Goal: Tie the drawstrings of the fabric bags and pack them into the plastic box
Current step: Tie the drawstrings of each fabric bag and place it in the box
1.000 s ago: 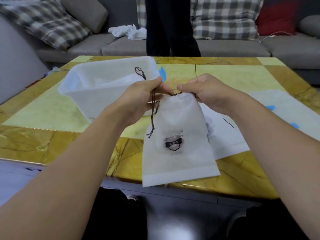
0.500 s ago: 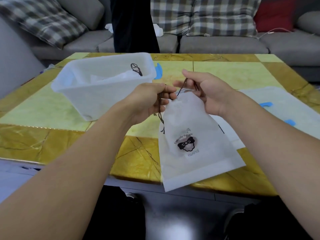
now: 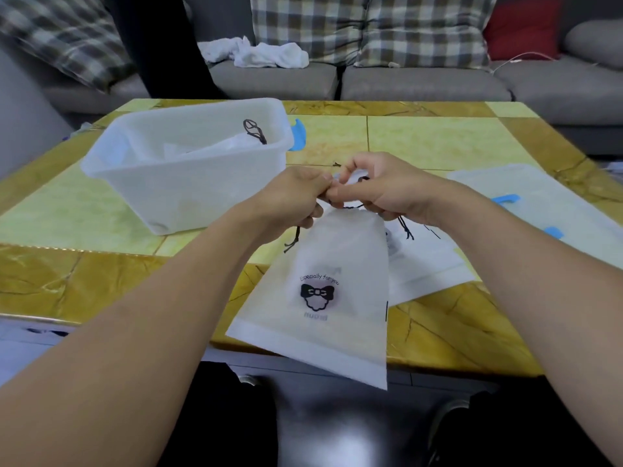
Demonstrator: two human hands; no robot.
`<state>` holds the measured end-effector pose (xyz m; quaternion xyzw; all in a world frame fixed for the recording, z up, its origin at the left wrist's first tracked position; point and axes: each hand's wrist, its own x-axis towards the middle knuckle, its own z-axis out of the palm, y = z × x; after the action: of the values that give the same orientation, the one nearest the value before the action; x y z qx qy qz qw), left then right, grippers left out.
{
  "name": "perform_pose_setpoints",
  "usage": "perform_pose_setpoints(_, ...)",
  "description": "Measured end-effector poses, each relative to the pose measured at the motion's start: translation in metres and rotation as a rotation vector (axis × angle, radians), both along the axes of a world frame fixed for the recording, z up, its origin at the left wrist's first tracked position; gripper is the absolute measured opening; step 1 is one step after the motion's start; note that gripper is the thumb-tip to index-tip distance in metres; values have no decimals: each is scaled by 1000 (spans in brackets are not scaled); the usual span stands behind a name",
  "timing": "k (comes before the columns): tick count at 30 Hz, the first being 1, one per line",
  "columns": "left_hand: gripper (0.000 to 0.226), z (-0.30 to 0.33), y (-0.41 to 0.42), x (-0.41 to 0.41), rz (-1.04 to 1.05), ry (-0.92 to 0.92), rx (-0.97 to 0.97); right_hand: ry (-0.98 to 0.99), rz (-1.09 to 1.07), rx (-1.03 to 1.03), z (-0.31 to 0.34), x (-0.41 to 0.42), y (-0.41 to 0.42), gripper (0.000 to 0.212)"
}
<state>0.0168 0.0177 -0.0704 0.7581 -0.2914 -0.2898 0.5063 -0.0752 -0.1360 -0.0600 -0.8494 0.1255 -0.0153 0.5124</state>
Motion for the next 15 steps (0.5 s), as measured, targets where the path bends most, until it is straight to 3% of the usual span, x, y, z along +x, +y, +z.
perform_pose_setpoints(3, 36, 0, -2, 1, -26, -13, 17, -155, 54, -92, -6, 0, 0, 28)
perform_pose_setpoints(8, 36, -4, -6, 1, -38, -67, 39, -335, 69, -293, -15, 7, 5, 9)
perform_pose_setpoints(10, 37, -5, -5, 2, -23, -70, 41, -342, -7, -385, -14, 8, 5, 5)
perform_pose_setpoints(15, 36, -4, -5, 1, -85, 30, 27, -254, -45, -279, -13, 7, -2, 7)
